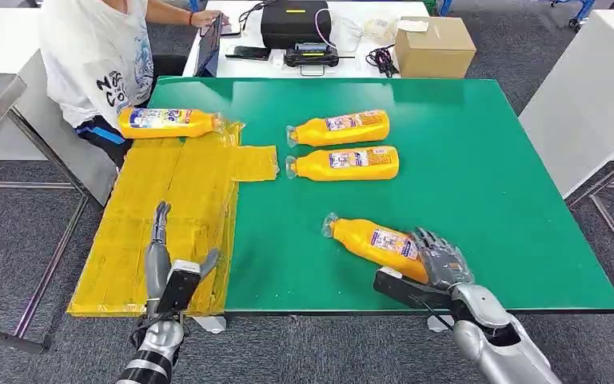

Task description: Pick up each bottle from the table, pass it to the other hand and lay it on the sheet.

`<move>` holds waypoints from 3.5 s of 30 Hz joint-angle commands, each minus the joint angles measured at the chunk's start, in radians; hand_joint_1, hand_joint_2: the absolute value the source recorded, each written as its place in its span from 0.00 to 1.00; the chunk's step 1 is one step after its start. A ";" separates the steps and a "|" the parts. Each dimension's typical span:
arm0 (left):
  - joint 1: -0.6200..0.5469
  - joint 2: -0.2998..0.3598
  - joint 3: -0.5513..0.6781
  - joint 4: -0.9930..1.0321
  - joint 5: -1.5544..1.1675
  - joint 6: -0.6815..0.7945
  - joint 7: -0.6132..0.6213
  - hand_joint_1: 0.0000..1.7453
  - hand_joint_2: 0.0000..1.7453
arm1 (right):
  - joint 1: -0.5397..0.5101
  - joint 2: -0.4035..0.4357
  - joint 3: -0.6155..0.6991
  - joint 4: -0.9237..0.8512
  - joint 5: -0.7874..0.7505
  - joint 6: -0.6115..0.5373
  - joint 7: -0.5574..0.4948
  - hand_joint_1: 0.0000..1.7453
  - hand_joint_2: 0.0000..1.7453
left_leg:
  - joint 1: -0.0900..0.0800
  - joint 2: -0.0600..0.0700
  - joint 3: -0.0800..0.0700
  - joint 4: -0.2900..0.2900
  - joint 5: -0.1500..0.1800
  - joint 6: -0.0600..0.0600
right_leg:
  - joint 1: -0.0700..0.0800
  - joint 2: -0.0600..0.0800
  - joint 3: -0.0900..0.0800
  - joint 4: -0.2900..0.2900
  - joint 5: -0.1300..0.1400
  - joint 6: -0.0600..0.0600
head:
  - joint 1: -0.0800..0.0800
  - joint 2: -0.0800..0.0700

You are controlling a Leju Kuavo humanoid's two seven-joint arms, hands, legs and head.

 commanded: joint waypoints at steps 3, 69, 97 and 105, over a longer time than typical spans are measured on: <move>-0.047 0.018 -0.048 0.080 0.018 -0.003 -0.019 0.00 1.00 | 0.026 -0.006 -0.020 0.096 -0.042 0.022 -0.008 0.76 1.00 | 0.002 -0.002 0.003 -0.001 0.000 -0.002 | 0.002 -0.003 0.005 -0.002 -0.001 -0.003 | 0.000 0.000; 0.061 0.054 -0.281 -0.276 0.645 -0.923 0.183 0.00 1.00 | 0.159 0.551 -0.232 0.000 -0.212 -0.569 -0.680 1.00 1.00 | 0.002 0.002 -0.003 -0.001 -0.001 -0.002 | 0.001 0.002 -0.004 0.000 0.000 -0.002 | 0.000 0.000; 0.014 0.026 -0.271 -0.141 0.593 -0.904 0.215 0.00 1.00 | 0.031 0.591 0.040 0.326 -0.201 -0.457 -0.654 1.00 1.00 | 0.002 0.001 -0.003 -0.001 0.000 -0.002 | 0.001 0.002 -0.004 0.000 0.000 -0.002 | 0.000 0.000; 0.018 0.027 -0.267 -0.145 0.613 -0.929 0.209 0.00 1.00 | 0.019 0.590 0.058 0.361 -0.185 -0.443 -0.642 1.00 1.00 | 0.003 0.002 -0.002 -0.001 -0.001 -0.002 | 0.002 0.002 -0.002 -0.001 -0.001 -0.002 | 0.000 0.000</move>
